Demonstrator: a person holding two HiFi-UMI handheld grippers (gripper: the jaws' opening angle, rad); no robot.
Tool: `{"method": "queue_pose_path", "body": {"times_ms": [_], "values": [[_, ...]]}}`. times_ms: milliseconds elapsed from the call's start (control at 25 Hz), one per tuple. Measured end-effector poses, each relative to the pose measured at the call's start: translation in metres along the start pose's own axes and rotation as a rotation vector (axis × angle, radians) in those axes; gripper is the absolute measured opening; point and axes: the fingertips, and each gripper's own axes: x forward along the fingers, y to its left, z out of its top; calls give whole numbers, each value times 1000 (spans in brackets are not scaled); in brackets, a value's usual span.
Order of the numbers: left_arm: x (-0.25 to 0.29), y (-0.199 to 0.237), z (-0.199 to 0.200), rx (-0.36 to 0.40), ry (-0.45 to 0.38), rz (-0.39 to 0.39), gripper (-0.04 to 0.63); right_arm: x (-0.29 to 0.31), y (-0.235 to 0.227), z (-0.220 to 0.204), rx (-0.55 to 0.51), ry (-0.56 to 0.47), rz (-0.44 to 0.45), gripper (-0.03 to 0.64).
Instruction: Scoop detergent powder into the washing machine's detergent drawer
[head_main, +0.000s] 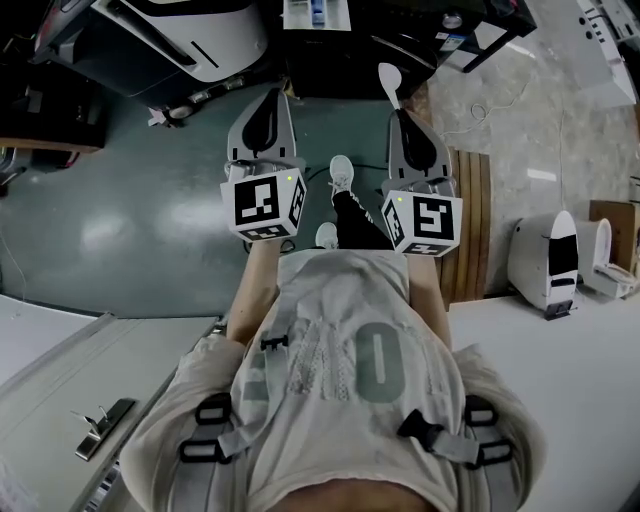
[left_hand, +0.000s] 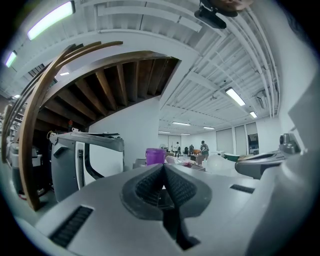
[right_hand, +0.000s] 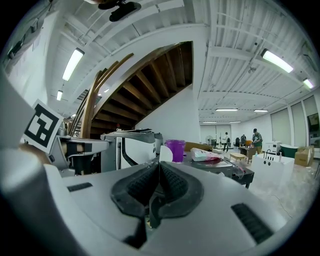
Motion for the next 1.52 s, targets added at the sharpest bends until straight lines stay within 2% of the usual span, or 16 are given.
{"method": "queue_pose_path", "body": {"times_ms": [320,880,1080,1520], "values": [[63,25,14,12,-28,42,20,71,-25,18,-7,-32,33,2],[195,43,33,21,-48,100,20,196,-104,48,-11,-68,55,2],[220,43,35,18,-50,114,20,219,-121,46,-5,-66,62,2],[246,50,36,29,-50,130,20,245,-127,51,0,-81,88,2]]}}
